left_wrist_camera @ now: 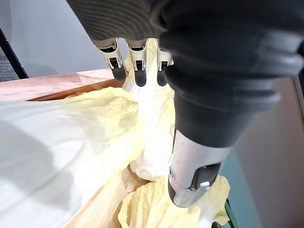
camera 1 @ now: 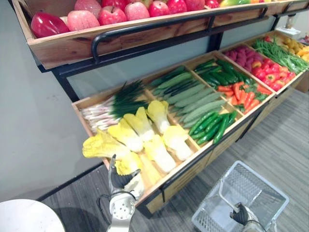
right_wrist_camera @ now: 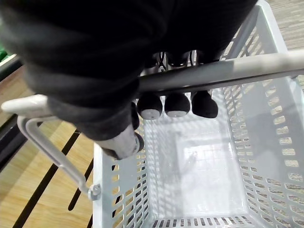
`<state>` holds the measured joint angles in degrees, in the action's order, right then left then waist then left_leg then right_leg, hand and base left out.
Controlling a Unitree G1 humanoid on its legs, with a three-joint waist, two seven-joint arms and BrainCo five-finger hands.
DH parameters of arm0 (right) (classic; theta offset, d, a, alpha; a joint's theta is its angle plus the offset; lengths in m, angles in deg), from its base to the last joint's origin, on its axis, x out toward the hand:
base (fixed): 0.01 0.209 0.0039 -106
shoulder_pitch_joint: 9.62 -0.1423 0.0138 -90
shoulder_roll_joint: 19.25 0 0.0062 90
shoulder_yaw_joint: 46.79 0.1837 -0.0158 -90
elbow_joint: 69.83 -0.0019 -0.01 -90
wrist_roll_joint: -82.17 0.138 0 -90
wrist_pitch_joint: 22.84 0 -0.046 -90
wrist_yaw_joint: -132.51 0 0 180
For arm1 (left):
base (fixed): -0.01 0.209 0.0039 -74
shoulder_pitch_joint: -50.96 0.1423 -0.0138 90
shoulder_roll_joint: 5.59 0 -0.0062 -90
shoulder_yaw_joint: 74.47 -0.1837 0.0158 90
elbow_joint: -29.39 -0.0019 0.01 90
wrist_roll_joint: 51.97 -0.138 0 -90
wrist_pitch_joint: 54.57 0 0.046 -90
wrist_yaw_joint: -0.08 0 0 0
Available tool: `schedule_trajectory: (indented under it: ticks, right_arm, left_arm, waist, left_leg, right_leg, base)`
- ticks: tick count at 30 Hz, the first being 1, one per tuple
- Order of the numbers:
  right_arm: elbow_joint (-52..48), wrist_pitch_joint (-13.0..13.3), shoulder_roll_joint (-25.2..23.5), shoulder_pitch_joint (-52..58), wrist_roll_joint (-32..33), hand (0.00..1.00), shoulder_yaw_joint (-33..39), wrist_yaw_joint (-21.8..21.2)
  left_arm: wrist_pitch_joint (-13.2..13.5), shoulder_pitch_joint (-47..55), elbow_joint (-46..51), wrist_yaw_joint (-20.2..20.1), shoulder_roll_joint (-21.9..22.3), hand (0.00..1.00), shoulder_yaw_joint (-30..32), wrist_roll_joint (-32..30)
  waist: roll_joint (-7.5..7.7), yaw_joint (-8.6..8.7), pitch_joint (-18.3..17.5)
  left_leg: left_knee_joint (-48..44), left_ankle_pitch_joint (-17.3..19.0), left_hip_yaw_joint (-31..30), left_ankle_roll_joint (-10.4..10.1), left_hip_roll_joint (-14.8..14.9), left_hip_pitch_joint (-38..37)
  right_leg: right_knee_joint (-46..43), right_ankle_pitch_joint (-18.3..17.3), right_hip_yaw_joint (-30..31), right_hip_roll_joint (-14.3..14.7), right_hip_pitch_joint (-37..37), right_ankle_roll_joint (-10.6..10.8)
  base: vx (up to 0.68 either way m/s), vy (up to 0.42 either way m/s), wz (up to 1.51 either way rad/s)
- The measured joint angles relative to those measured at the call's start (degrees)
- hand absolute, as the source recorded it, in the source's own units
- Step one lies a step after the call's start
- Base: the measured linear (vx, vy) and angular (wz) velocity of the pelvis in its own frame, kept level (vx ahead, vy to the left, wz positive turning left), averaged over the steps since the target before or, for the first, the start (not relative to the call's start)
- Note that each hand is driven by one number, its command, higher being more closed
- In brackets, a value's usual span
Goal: Pick vegetable in the basket
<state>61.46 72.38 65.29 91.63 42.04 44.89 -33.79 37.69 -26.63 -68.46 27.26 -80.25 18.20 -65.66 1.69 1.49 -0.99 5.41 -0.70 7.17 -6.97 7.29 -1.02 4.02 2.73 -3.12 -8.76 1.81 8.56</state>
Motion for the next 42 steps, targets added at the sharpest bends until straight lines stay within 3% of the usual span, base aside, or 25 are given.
schedule_trajectory:
  ticks: [23,42]
  right_arm:
    - [0.0,0.0,-0.33,-0.02,-0.02,1.0,-0.04,0.0]
    - [-0.01,-0.03,-0.32,-0.46,0.06,1.0,0.0,-0.05]
  left_arm:
    - [-0.42,0.31,-4.75,0.55,0.25,0.0,2.24,2.37]
    - [-1.13,-0.55,-3.23,1.52,0.25,0.0,2.31,2.37]
  waist:
    - [0.98,0.0,0.33]
    - [0.93,0.02,0.33]
  left_leg:
    - [0.01,0.05,0.08,-0.07,0.02,0.31]
    - [0.0,0.23,0.22,-0.31,0.35,1.31]
  right_leg:
    - [0.35,0.09,-0.01,0.03,0.23,0.01]
    - [0.99,0.47,0.31,0.44,1.11,-0.21]
  base:
    - [0.0,0.0,0.0]
    - [0.0,0.0,-0.01]
